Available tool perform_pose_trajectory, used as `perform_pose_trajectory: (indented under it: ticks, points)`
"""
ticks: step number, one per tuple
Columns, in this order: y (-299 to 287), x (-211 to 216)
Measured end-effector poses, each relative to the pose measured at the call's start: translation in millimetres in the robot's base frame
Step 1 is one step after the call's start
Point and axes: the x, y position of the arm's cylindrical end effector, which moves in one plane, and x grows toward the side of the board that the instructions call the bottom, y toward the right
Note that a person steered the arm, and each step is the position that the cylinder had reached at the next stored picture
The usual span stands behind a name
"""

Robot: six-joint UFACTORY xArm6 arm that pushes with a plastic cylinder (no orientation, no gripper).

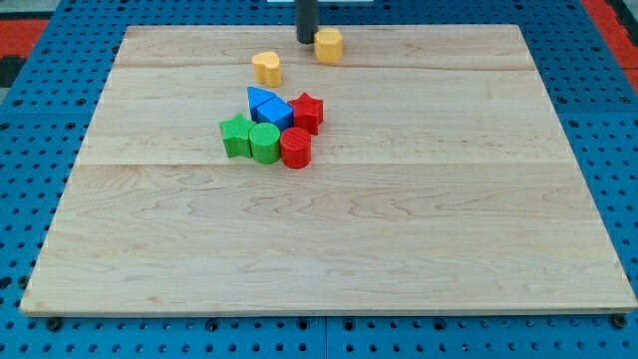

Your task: Move the yellow blocks to the top center of the board

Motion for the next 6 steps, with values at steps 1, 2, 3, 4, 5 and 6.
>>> perform_pose_trajectory:
  ticks: [1, 2, 3, 4, 5, 6]
  points:
    - [-21, 24]
    - [-7, 43]
    - [11, 44]
    - [42, 39]
    - [28, 79]
    - [-21, 105]
